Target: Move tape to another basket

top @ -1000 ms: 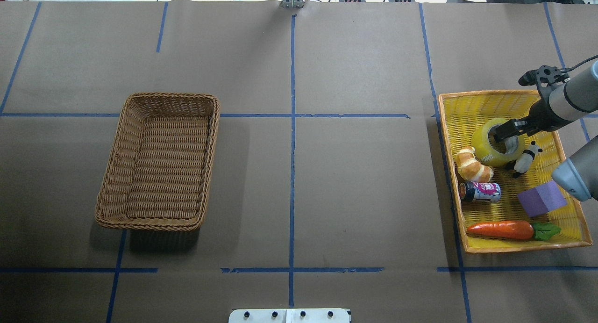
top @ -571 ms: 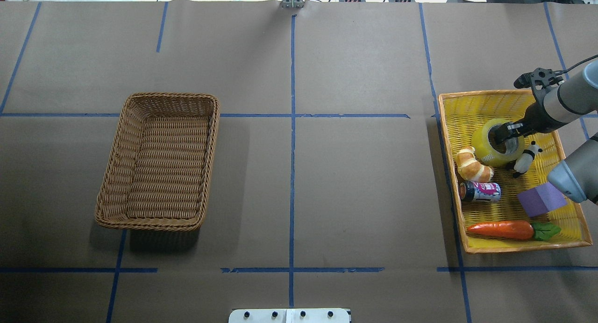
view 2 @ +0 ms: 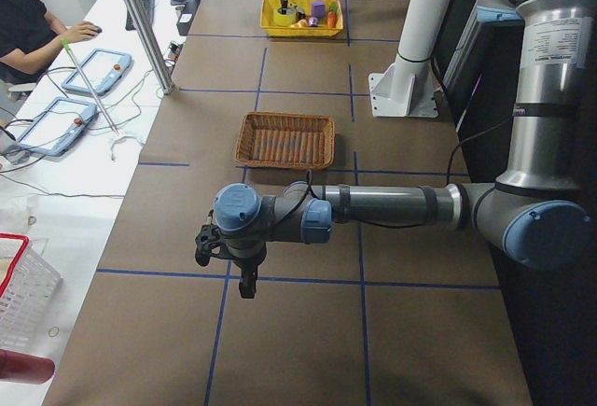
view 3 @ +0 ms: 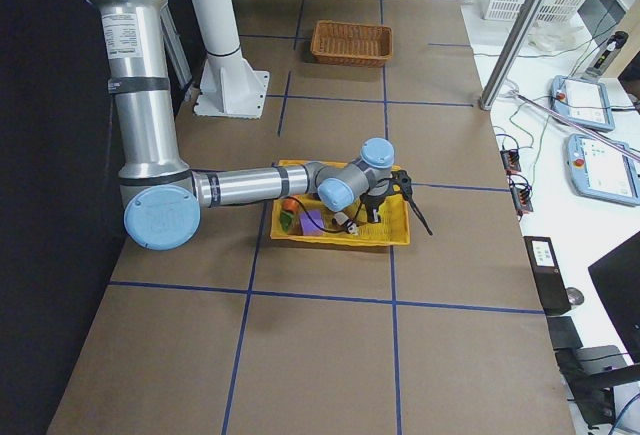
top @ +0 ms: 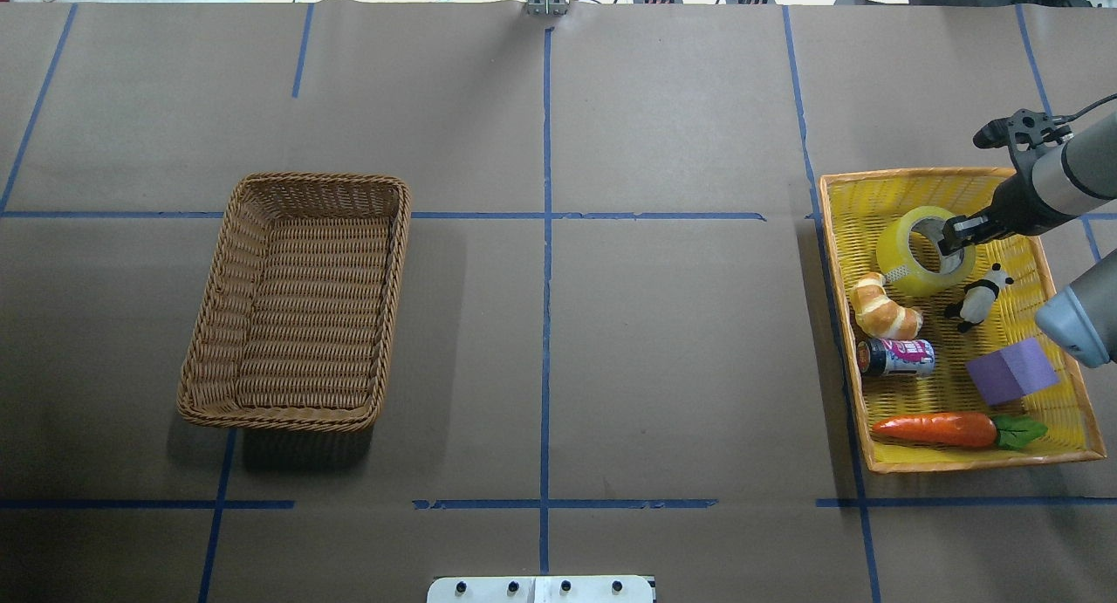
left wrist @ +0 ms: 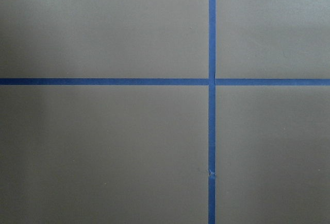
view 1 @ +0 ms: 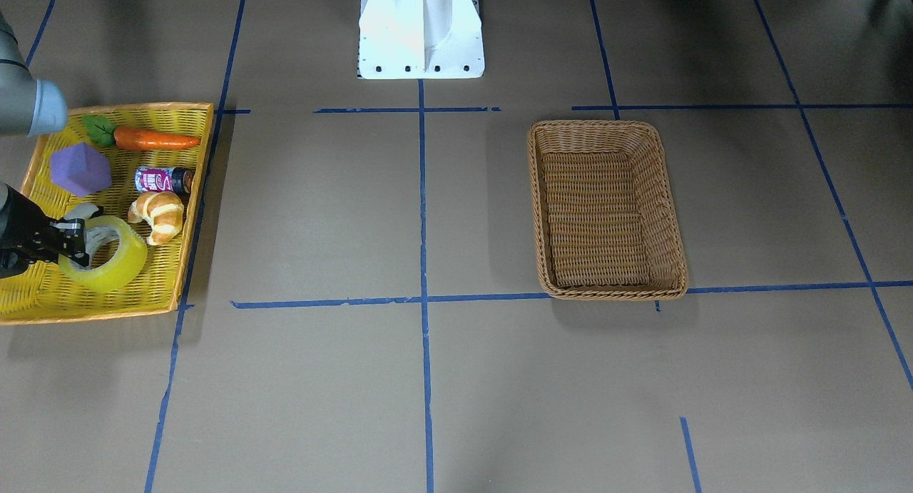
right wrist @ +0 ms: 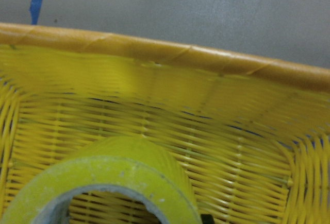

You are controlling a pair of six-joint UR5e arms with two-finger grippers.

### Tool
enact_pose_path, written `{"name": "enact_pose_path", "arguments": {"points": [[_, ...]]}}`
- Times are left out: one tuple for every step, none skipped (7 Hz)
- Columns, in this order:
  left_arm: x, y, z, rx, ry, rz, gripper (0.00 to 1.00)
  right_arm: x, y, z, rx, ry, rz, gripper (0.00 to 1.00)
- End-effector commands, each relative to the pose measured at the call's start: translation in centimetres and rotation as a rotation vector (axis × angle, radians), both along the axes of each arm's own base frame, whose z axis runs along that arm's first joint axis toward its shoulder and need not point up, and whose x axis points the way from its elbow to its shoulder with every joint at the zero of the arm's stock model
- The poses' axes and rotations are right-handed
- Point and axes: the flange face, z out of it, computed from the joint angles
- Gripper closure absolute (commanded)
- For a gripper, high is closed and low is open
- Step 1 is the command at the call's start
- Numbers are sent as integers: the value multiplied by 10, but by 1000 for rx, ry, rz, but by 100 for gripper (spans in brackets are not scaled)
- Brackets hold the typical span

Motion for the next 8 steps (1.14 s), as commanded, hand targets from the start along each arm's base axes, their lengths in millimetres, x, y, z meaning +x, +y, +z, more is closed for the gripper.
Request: {"name": "enact_pose_path", "arguments": {"points": [[0,0,-2,3,0,1,0,29,-7,-28,7,-83,18,100],[-1,-1,-4,12,-1,0,0,35,-6,-48,16,-125,16,100],[0,-4,-12,29,1,2,0,31,-11,-63,20,-142,25,100],[3,-19,-27,54,0,3,0,24,-20,-85,-36,-177,75,100],[26,-37,-52,43,8,-16,0,11,-28,-123,-91,-233,118,100],[56,-51,-85,53,20,-31,0,-13,-20,-162,-165,-281,155,100],[88,-61,-119,74,48,-62,0,-31,-17,-201,-205,-328,179,100],[122,-61,-146,99,96,-101,0,-60,2,-236,-216,-389,158,99]]}}
